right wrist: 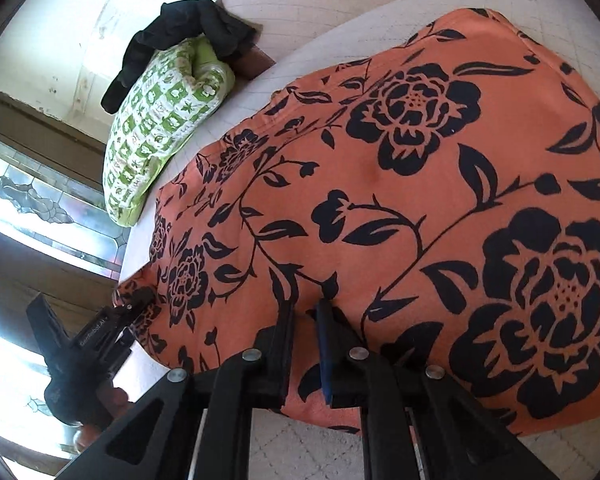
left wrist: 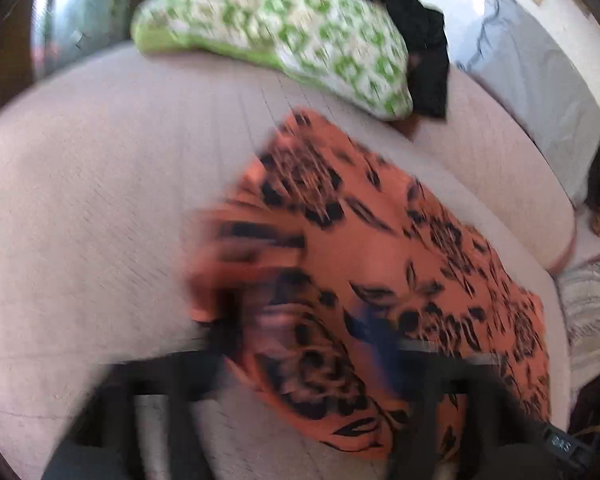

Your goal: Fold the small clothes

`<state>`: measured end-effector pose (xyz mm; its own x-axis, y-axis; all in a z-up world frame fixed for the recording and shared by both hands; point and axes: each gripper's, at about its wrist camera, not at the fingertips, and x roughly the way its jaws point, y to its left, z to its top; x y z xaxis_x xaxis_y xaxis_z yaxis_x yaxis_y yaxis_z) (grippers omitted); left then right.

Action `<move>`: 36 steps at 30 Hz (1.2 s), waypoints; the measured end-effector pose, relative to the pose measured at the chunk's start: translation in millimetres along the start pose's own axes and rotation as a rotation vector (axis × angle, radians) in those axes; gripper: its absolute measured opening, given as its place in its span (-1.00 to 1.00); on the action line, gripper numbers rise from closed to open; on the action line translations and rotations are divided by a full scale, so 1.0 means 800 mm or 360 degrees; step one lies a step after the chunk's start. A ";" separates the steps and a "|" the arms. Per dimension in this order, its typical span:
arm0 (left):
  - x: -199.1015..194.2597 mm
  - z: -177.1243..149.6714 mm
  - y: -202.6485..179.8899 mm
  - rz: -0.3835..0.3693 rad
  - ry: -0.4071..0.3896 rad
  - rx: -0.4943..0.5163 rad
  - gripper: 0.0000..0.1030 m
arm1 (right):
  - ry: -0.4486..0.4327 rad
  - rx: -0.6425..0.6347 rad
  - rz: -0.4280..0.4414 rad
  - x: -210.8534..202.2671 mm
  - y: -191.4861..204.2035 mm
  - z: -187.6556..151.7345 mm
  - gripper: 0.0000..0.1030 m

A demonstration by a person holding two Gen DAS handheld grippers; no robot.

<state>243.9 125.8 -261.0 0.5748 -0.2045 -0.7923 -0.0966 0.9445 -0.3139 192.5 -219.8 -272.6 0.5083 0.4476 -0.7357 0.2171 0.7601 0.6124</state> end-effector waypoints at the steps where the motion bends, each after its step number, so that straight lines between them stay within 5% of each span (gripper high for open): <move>1: 0.002 -0.003 -0.001 -0.0003 -0.0007 0.0016 0.60 | -0.0003 0.0007 -0.0001 -0.002 0.001 0.000 -0.75; 3: 0.003 -0.004 -0.007 0.0051 -0.0014 0.0079 0.57 | 0.0003 0.0043 0.0006 -0.007 0.002 0.001 -0.75; 5: 0.003 -0.002 -0.006 0.0145 -0.0023 0.0059 -0.11 | 0.0057 0.0097 0.0042 -0.011 -0.003 0.005 -0.75; 8: -0.004 0.006 0.002 0.0077 0.0007 -0.0109 -0.53 | 0.0120 0.0298 0.0217 -0.022 -0.024 0.010 -0.67; 11: -0.019 0.009 -0.022 0.0138 -0.0040 -0.0029 -0.61 | 0.0021 0.0365 0.0242 -0.052 -0.041 0.019 -0.67; 17: -0.076 -0.004 -0.150 0.0085 -0.0249 0.0508 -0.65 | -0.0220 0.0459 0.0247 -0.126 -0.094 0.036 -0.67; 24: -0.075 -0.086 -0.313 -0.0104 -0.0219 0.1097 -0.68 | -0.0355 0.0580 0.0281 -0.181 -0.145 0.037 -0.66; 27: -0.047 -0.143 -0.367 -0.0159 -0.0109 0.1290 -0.61 | -0.0429 0.0660 0.0304 -0.199 -0.166 0.041 -0.66; 30: -0.019 -0.181 -0.392 -0.0261 0.0156 0.1419 -0.39 | -0.0474 0.0747 0.0322 -0.209 -0.183 0.047 -0.63; 33: -0.043 -0.188 -0.373 -0.0388 0.0171 0.1441 -0.04 | -0.0460 0.0828 0.0392 -0.208 -0.190 0.051 -0.04; 34: -0.056 -0.184 -0.363 -0.0430 0.0131 0.1441 0.21 | -0.0460 0.0848 0.0429 -0.207 -0.191 0.052 0.44; 36: -0.085 -0.168 -0.333 -0.0537 0.0019 0.1407 0.36 | -0.0455 0.0833 0.0458 -0.205 -0.186 0.054 0.49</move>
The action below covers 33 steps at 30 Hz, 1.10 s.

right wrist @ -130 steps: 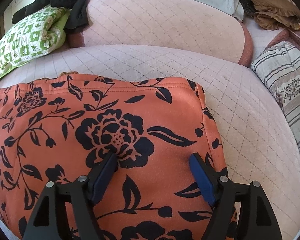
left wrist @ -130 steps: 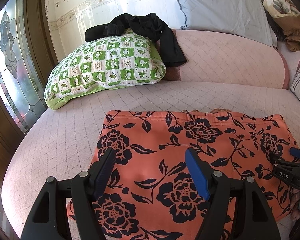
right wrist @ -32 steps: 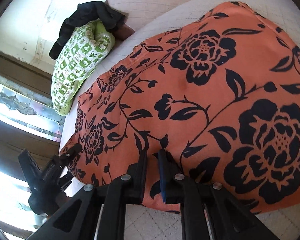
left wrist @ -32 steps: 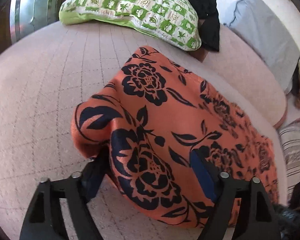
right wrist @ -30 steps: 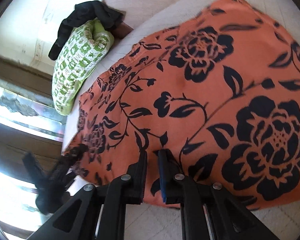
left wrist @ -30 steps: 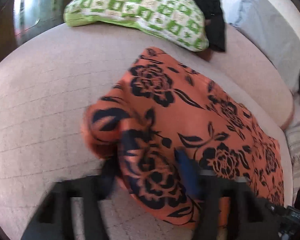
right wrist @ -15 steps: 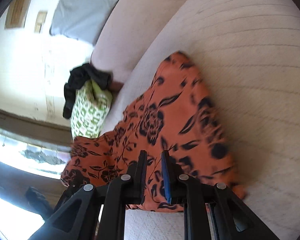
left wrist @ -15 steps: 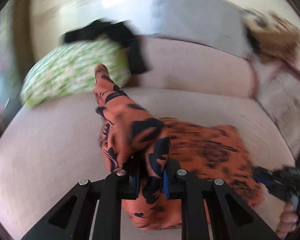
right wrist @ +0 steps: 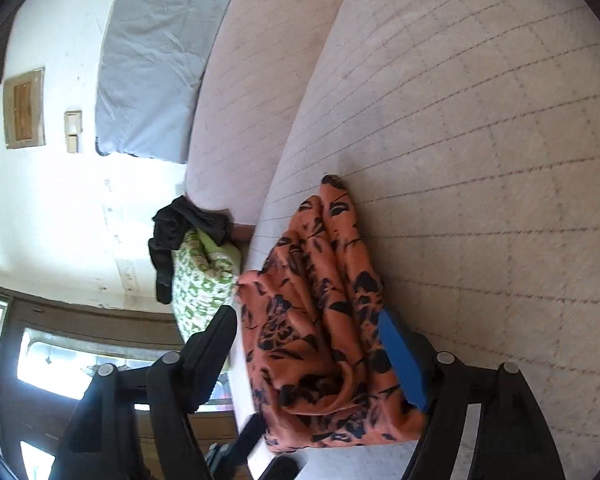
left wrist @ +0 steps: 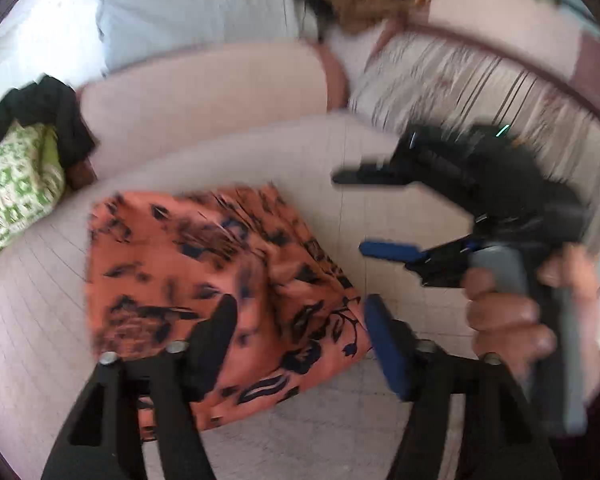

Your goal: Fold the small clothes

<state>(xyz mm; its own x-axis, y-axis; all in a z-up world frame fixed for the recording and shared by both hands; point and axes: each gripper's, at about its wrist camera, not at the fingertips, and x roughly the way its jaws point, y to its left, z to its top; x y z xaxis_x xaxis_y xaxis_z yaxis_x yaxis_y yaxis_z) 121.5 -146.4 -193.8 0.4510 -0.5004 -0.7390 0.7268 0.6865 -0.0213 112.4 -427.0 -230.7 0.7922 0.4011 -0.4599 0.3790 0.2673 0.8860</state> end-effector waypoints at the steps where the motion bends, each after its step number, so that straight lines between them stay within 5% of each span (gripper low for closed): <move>1: -0.018 -0.005 0.016 -0.0002 -0.0062 -0.0028 0.41 | 0.0021 -0.0022 0.0009 0.005 0.004 -0.002 0.49; 4: -0.050 -0.022 0.070 0.0114 -0.0145 -0.0189 0.51 | 0.0098 -0.0068 0.0045 0.020 0.016 -0.011 0.49; 7: -0.054 -0.044 0.137 0.0254 -0.0122 -0.0427 0.51 | 0.0133 -0.0128 -0.0063 0.035 0.022 -0.023 0.49; 13: -0.023 -0.075 0.192 0.0265 -0.0134 -0.0779 0.51 | 0.0203 -0.0171 -0.0200 0.059 0.014 -0.041 0.48; 21: 0.033 -0.081 0.177 0.0211 0.0003 -0.0694 0.51 | 0.0167 -0.0262 -0.0203 0.088 0.023 -0.057 0.48; 26: 0.029 -0.086 0.181 0.0197 0.0005 -0.0700 0.51 | 0.0082 -0.0577 -0.0421 0.106 0.055 -0.081 -0.36; 33: 0.003 -0.071 0.148 0.0191 -0.0174 -0.0571 0.51 | -0.0250 -0.1065 -0.0533 0.060 0.110 -0.115 -0.58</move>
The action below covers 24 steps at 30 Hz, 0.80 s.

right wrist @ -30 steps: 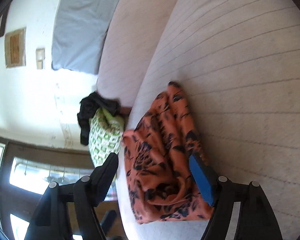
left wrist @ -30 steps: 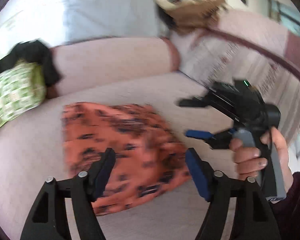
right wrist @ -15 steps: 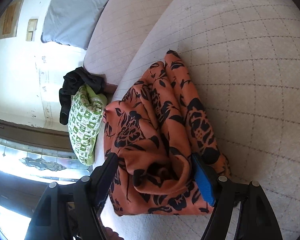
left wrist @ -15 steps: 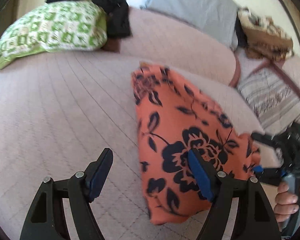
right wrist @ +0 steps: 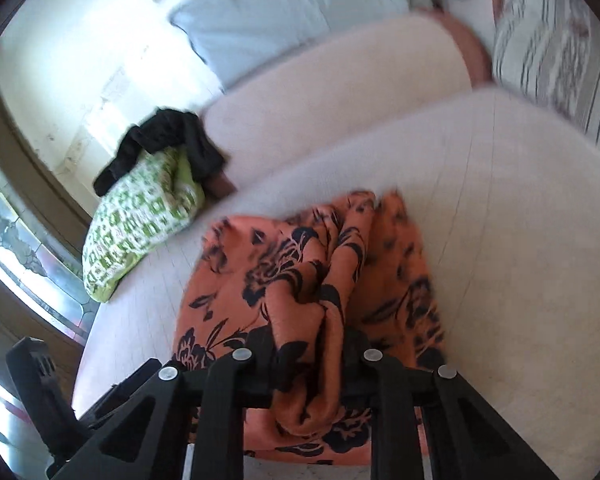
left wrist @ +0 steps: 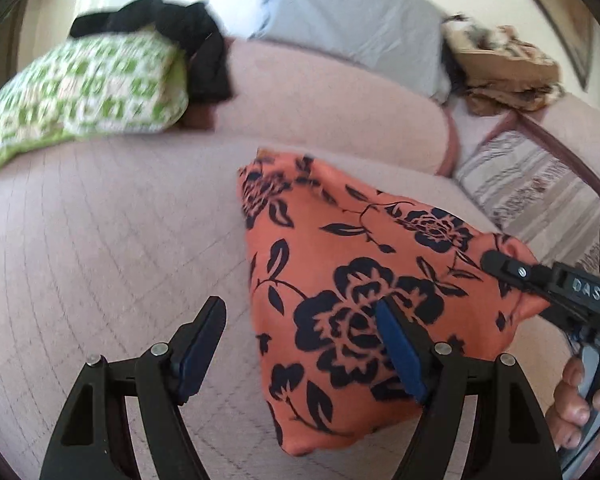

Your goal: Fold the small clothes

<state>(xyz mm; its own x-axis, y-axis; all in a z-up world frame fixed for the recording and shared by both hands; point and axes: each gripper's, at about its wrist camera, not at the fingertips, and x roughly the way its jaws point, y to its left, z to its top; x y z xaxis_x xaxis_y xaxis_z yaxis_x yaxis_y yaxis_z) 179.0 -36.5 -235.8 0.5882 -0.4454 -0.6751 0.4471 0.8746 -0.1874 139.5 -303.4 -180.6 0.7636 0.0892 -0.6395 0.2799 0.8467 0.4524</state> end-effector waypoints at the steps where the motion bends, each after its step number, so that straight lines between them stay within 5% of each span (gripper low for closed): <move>1: -0.001 -0.002 -0.007 -0.0002 -0.0003 0.0032 0.52 | -0.0026 -0.0008 -0.0018 -0.006 -0.003 0.001 -0.58; 4: 0.024 -0.015 -0.029 0.0027 0.0126 0.0150 0.66 | 0.0031 0.0032 -0.0201 -0.002 -0.032 0.001 -0.58; 6: 0.045 -0.021 -0.034 0.0056 0.0230 0.0170 0.67 | 0.0340 0.0211 -0.0243 0.036 -0.069 -0.005 -0.50; 7: 0.048 -0.021 -0.033 0.0057 0.0241 0.0158 0.70 | 0.0382 0.0324 -0.0204 0.040 -0.081 -0.006 -0.42; 9: 0.047 -0.015 -0.027 0.0035 0.0250 0.0105 0.72 | 0.0367 0.0481 -0.0101 0.029 -0.098 0.004 -0.30; 11: 0.045 -0.011 -0.023 0.0020 0.0252 0.0078 0.72 | 0.0197 0.0493 -0.0093 0.003 -0.100 0.024 -0.19; 13: 0.043 -0.009 -0.022 0.0022 0.0255 0.0074 0.72 | -0.0007 0.0490 -0.0090 -0.022 -0.099 0.038 0.30; 15: 0.046 -0.009 -0.024 0.0030 0.0259 0.0092 0.72 | -0.0085 0.0436 -0.0011 -0.025 -0.086 0.056 0.31; 19: 0.048 -0.004 -0.030 0.0070 0.0256 0.0161 0.72 | 0.0102 0.0328 0.0208 0.030 -0.045 0.091 0.13; 20: 0.048 -0.003 -0.031 0.0077 0.0257 0.0171 0.74 | 0.0163 0.0301 0.0209 0.045 -0.035 0.092 -0.01; 24: 0.053 -0.001 -0.024 0.0083 0.0287 0.0134 0.85 | 0.0422 0.0263 0.0041 0.142 -0.026 0.091 -0.07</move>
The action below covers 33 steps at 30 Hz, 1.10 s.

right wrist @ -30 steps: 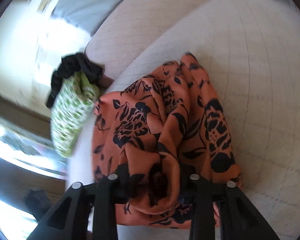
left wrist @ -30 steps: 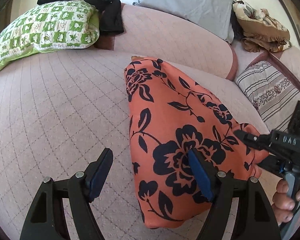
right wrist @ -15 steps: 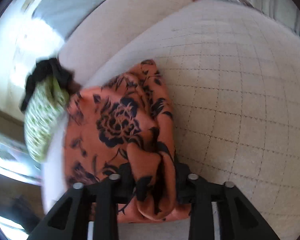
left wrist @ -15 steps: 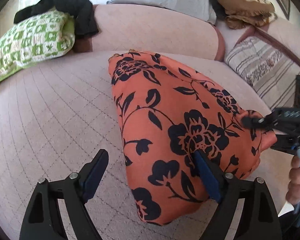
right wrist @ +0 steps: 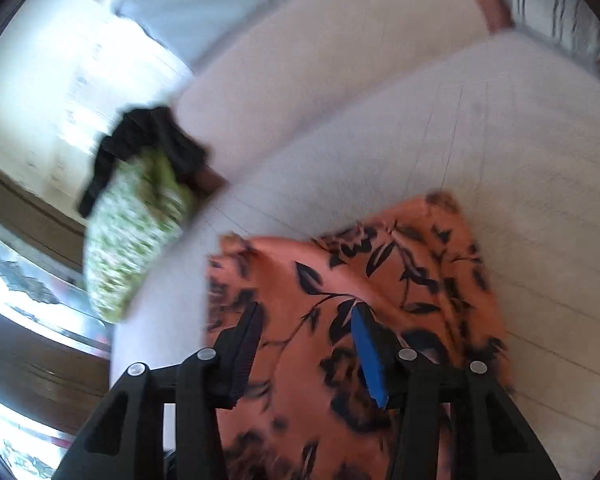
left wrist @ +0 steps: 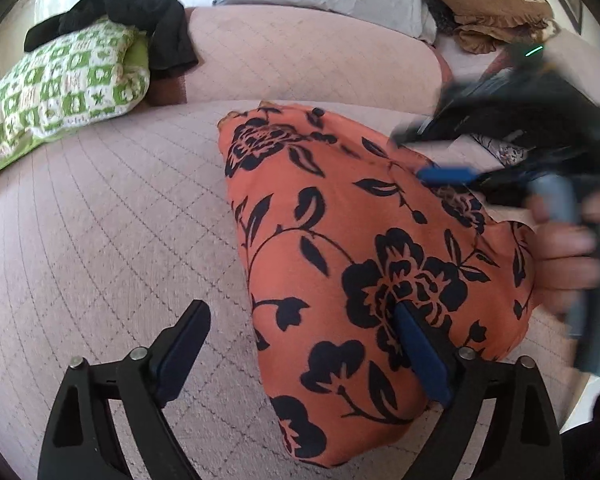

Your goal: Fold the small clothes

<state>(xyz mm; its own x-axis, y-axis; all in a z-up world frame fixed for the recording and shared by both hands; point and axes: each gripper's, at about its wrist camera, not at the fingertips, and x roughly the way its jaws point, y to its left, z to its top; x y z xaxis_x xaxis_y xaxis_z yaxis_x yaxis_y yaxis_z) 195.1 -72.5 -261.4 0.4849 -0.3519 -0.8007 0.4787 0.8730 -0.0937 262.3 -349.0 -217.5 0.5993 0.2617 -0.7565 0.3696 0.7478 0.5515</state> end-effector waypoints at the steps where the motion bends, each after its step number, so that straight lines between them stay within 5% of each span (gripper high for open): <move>1: 0.003 0.001 0.002 -0.0014 0.0020 -0.0017 0.86 | 0.0052 0.0030 -0.0092 0.025 -0.010 0.003 -0.23; 2: 0.008 0.001 0.004 -0.0025 0.0043 -0.0036 0.86 | 0.0071 0.0063 -0.0129 0.043 -0.022 0.004 -0.36; 7: 0.017 0.003 0.016 -0.0028 0.0094 -0.0123 1.00 | 0.0042 0.0061 -0.0090 0.028 -0.022 0.008 -0.34; 13: 0.021 0.004 0.024 -0.0047 0.0113 -0.0164 1.00 | 0.0089 -0.0105 0.0178 0.030 0.055 0.032 -0.29; 17: 0.019 0.001 0.019 -0.0031 0.0103 -0.0144 1.00 | 0.0269 -0.0153 0.0208 0.094 0.093 0.038 -0.29; 21: 0.020 0.001 0.015 -0.0005 0.0092 -0.0116 1.00 | 0.0399 -0.0080 0.0111 0.169 0.068 0.030 -0.31; 25: 0.018 0.004 0.013 -0.0006 0.0090 -0.0095 1.00 | 0.0366 -0.0029 0.0169 0.142 0.062 0.034 -0.31; 31: -0.004 0.016 0.008 0.0003 0.0034 -0.0071 1.00 | 0.0159 -0.0018 0.0236 0.016 0.025 0.016 -0.26; 33: -0.018 0.022 0.014 -0.0002 -0.0040 -0.0096 1.00 | 0.0121 0.0020 0.0262 -0.021 0.003 -0.004 0.06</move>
<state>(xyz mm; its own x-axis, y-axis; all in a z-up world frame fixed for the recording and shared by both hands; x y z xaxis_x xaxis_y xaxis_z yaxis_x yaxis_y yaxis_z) 206.3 -63.5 -240.6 0.5026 -0.3607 -0.7857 0.4347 0.8910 -0.1310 250.9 -349.1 -204.8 0.5971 0.4257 -0.6799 0.2804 0.6834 0.6741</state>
